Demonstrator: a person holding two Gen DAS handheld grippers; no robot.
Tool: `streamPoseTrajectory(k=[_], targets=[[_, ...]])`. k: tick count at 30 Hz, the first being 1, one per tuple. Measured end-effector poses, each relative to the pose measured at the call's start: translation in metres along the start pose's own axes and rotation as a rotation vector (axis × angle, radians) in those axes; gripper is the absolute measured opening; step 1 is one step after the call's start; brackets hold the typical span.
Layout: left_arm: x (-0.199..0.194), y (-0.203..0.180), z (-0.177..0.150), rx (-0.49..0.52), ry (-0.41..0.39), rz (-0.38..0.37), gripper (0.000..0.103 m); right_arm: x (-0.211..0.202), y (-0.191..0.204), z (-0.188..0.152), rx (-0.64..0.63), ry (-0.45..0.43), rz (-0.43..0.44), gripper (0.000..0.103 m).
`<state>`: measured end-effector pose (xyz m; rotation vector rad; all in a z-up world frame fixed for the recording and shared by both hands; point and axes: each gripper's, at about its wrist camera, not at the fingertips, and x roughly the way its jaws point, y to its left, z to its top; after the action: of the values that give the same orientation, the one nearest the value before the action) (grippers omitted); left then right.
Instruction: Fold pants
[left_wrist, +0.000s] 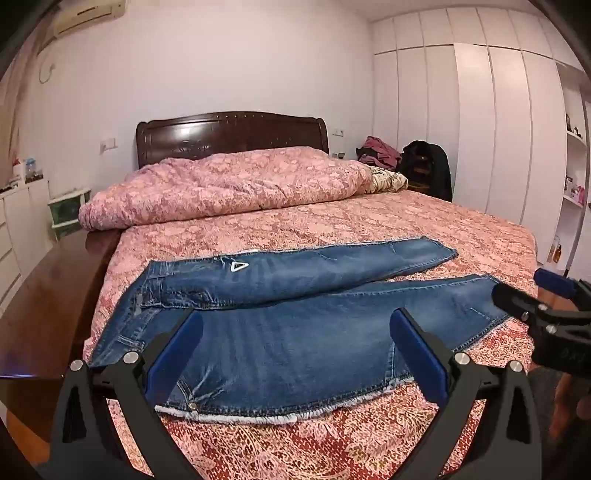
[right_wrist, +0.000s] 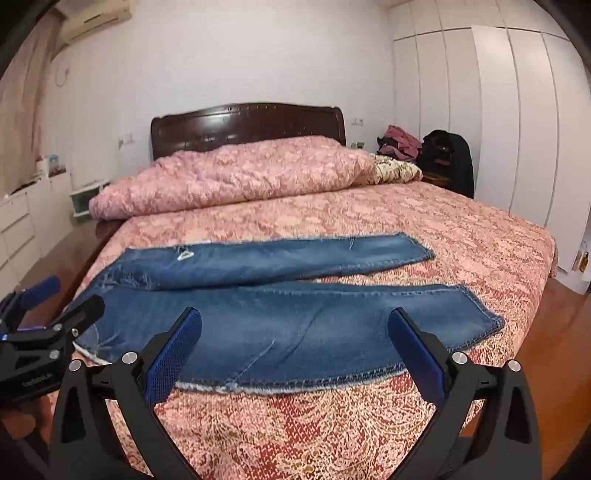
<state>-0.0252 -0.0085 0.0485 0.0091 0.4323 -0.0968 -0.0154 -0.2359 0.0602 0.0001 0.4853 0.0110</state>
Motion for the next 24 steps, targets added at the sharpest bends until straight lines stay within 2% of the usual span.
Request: streamPoseTrajectory(k=[18,24], targets=[[0.012,-0.011,-0.003,0.0,0.051,-0.041,0.101,0.007,0.003,-0.006,-0.019,0.057,-0.011,0.1],[0.019,-0.018,0.001,-0.004,0.06,-0.051,0.101,0.007,-0.004,-0.003,0.006,0.033,-0.021,0.1]])
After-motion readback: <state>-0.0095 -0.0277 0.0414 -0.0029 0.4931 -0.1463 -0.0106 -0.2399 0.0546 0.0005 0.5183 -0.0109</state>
